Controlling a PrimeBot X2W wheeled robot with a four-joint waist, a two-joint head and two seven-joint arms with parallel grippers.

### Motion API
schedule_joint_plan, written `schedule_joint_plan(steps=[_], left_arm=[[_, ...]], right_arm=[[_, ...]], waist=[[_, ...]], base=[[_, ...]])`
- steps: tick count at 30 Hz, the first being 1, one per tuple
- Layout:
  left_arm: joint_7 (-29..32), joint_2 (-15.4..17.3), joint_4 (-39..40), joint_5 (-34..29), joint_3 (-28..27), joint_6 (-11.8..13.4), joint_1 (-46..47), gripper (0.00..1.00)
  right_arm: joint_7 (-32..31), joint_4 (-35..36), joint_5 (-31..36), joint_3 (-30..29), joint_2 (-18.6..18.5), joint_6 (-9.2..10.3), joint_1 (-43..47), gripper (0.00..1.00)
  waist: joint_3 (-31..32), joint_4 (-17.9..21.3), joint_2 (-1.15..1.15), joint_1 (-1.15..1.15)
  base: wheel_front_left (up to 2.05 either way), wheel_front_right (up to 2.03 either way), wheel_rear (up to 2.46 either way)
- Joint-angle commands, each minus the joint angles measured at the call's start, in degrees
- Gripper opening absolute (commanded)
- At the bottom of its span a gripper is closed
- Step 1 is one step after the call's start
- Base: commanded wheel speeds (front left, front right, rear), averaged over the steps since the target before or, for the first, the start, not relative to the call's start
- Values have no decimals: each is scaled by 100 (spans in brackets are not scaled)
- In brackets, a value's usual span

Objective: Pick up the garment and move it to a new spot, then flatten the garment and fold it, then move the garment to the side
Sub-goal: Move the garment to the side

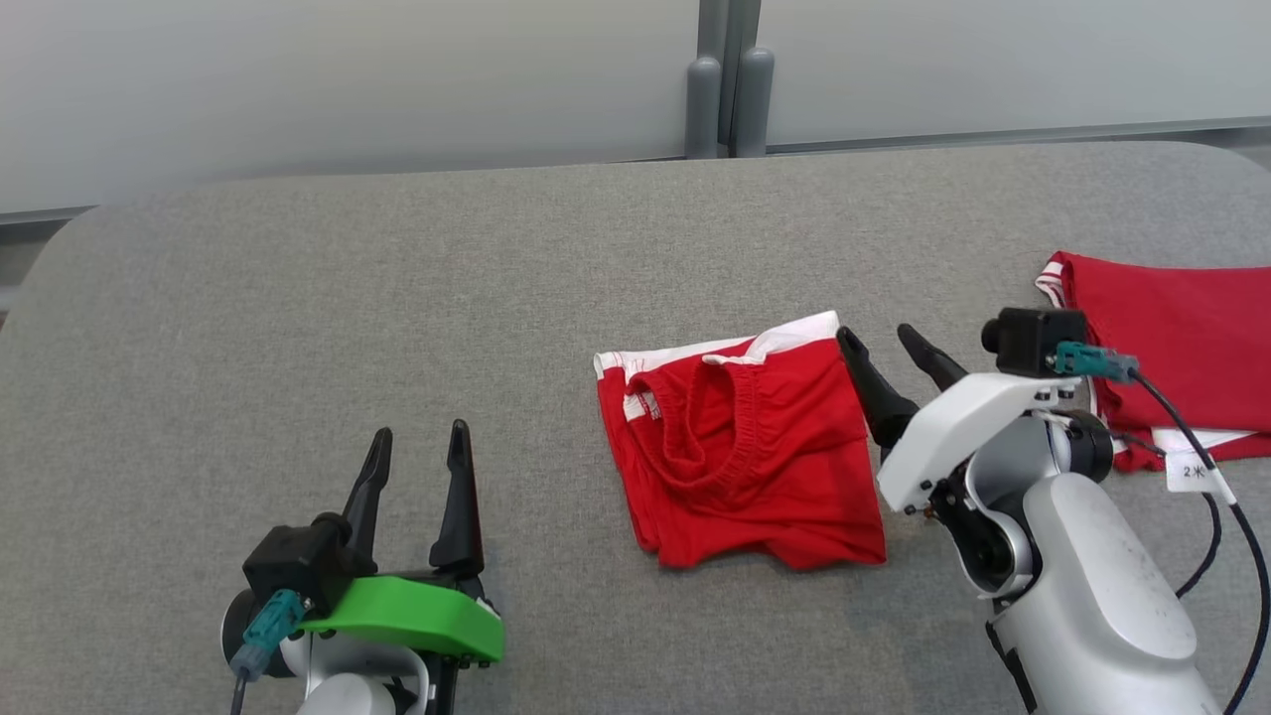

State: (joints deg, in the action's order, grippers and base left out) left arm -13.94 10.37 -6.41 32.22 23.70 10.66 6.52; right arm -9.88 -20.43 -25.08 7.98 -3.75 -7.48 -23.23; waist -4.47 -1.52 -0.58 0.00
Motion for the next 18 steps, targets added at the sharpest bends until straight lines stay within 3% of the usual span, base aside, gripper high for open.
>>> schedule_joint_plan(steps=[1,18], left_arm=[[21,45,31,-16,0,55,-87,100],[88,89,130,31,81,101,-158,100]], right_arm=[[117,21,3,-71,32,-1,164,100],[302,-327,18,-498,79,-2,519,100]], waist=[[-18,-2,58,0],[-114,-139,58,0]], base=[[0,0,0],[0,0,0]])
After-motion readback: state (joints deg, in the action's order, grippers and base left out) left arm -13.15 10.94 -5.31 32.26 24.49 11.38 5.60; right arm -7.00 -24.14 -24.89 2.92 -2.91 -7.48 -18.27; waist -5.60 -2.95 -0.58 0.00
